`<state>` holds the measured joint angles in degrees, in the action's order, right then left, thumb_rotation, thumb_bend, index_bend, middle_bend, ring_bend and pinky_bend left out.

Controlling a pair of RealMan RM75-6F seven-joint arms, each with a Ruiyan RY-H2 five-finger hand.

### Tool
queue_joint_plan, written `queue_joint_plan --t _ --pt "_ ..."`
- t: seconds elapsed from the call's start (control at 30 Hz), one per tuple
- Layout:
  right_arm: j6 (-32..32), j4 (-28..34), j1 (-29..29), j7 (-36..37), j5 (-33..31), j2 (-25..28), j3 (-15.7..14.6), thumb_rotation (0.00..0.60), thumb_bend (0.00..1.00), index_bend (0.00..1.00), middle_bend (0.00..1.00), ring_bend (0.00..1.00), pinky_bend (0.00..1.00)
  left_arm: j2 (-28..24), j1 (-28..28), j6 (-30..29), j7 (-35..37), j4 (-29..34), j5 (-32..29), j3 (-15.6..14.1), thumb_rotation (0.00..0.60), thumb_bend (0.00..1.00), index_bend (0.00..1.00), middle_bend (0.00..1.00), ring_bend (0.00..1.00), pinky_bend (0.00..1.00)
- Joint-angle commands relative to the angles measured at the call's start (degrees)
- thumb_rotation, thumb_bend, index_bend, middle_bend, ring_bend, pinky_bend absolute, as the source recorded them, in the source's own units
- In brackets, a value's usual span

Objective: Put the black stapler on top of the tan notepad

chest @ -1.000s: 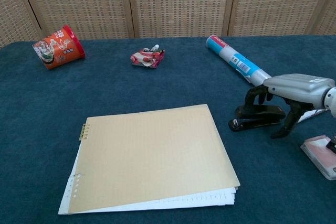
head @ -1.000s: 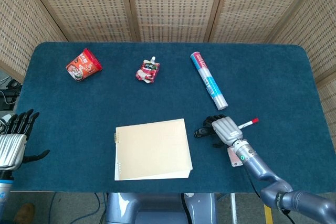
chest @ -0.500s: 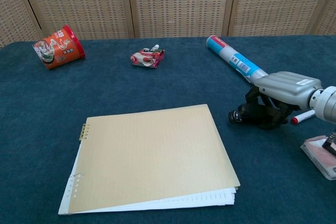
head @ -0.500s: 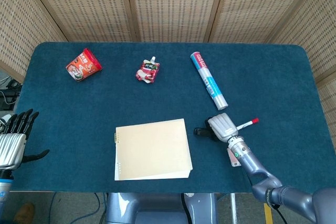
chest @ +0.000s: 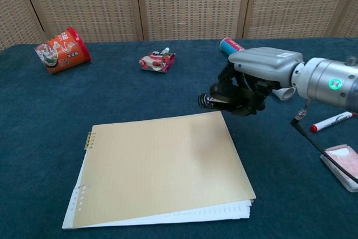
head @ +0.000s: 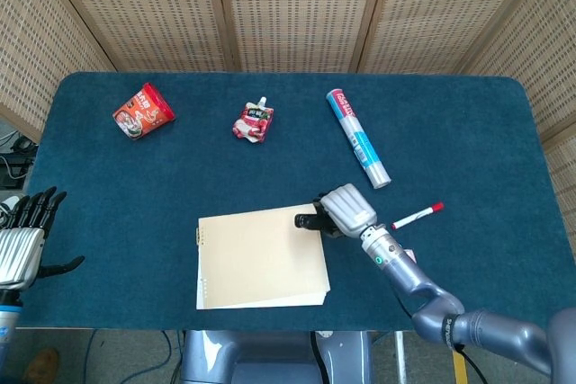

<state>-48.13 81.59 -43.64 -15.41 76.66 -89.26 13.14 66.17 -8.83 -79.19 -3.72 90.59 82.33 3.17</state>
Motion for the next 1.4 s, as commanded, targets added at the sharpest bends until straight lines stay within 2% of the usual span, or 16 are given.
queue_joint_plan --t 0.03,0.23,0.43,0.6,0.67,0.7,0.73,0.8,0.87,1.03,1.13,1.23,1.33,1.4 --pt "4.2 3.1 -4.4 -7.1 -5.2 -1.2 2.0 0.6 0.53 0.66 0.67 0.63 0.61 0.0 -0.1 0.3 0.1 -0.1 -0.3 0.1 0.6 0.0 0.0 0.0 0.0 0.0" --pt "7.6 2.9 -9.7 -17.7 -13.3 -5.7 0.9 0.6 0.54 0.66 0.67 0.63 0.61 0.0 -0.5 1.2 0.5 -0.4 -0.9 0.1 0.6 0.0 0.0 0.0 0.0 0.0" --pt "6.7 3.2 -13.7 -26.4 -20.5 -10.8 -0.9 0.6 0.54 0.65 0.67 0.63 0.61 -0.1 -1.1 2.4 0.9 -0.6 -1.3 0.2 0.6 0.0 0.0 0.0 0.0 0.0" --pt "5.2 2.2 -16.3 -30.7 -25.1 -14.3 -1.5 0.6 0.52 0.63 0.66 0.63 0.6 -0.1 -1.5 3.4 1.1 -0.8 -1.9 0.3 0.6 0.0 0.0 0.0 0.0 0.0" --pt "3.9 1.4 -17.2 -32.5 -26.8 -15.8 -1.9 0.6 0.33 0.45 0.57 0.57 0.47 -0.1 -1.7 3.9 1.2 -0.9 -2.2 0.3 0.6 0.0 0.0 0.0 0.0 0.0" --pt "3.4 1.1 -17.5 -33.1 -27.4 -16.2 -2.1 0.6 0.18 0.27 0.44 0.46 0.32 -0.1 -1.8 4.1 1.2 -0.9 -2.3 0.3 0.6 0.0 0.0 0.0 0.0 0.0" --pt "3.4 0.9 -17.9 -33.8 -28.7 -16.6 -2.4 0.6 0.05 0.12 0.27 0.31 0.16 -0.1 -1.9 4.3 1.2 -1.0 -2.3 0.2 0.6 0.0 0.0 0.0 0.0 0.0" --pt "4.0 1.1 -18.5 -34.5 -31.6 -16.3 -2.7 0.6 0.0 0.01 0.07 0.1 0.01 0.0 -2.0 4.5 1.1 -1.1 -2.4 0.2 0.6 0.0 0.0 0.0 0.0 0.0" --pt "3.9 2.1 -18.9 -34.6 -33.4 -15.7 -2.4 0.6 0.0 0.0 0.01 0.04 0.0 0.0 -2.0 4.6 1.0 -1.1 -2.4 0.1 0.6 0.0 0.0 0.0 0.0 0.0" --pt "0.6 7.4 -18.6 -34.7 -33.3 -11.6 -2.1 0.6 0.0 0.0 0.0 0.03 0.0 0.0 -2.0 4.4 0.9 -1.0 -2.3 0.0 0.6 0.0 0.0 0.0 0.0 0.0" --pt "-2.4 12.7 -17.5 -35.3 -32.4 -6.9 -2.7 0.6 0.0 0.0 0.0 0.03 0.0 0.1 -2.0 4.2 0.9 -1.0 -2.1 0.0 0.6 0.0 0.0 0.0 0.0 0.0" --pt "-6.3 18.1 -15.2 -35.7 -29.1 -0.4 -4.3 0.6 0.0 0.0 0.01 0.03 0.0 0.2 -1.9 3.9 0.9 -1.1 -1.8 -0.1 0.6 0.0 0.0 0.0 0.0 0.0" --pt "-9.3 20.5 -12.4 -34.6 -23.9 5.3 -6.4 0.6 0.0 0.01 0.05 0.03 0.0 0.3 -1.8 3.4 1.0 -1.1 -1.3 -0.3 0.6 0.0 0.0 0.0 0.0 0.0" --pt "-11.7 21.1 -9.5 -31.7 -17.5 9.9 -8.6 0.6 0.0 0.02 0.05 0.02 0.0 0.4 -1.6 2.9 1.2 -1.1 -0.7 -0.5 0.6 0.0 0.0 0.0 0.0 0.0"
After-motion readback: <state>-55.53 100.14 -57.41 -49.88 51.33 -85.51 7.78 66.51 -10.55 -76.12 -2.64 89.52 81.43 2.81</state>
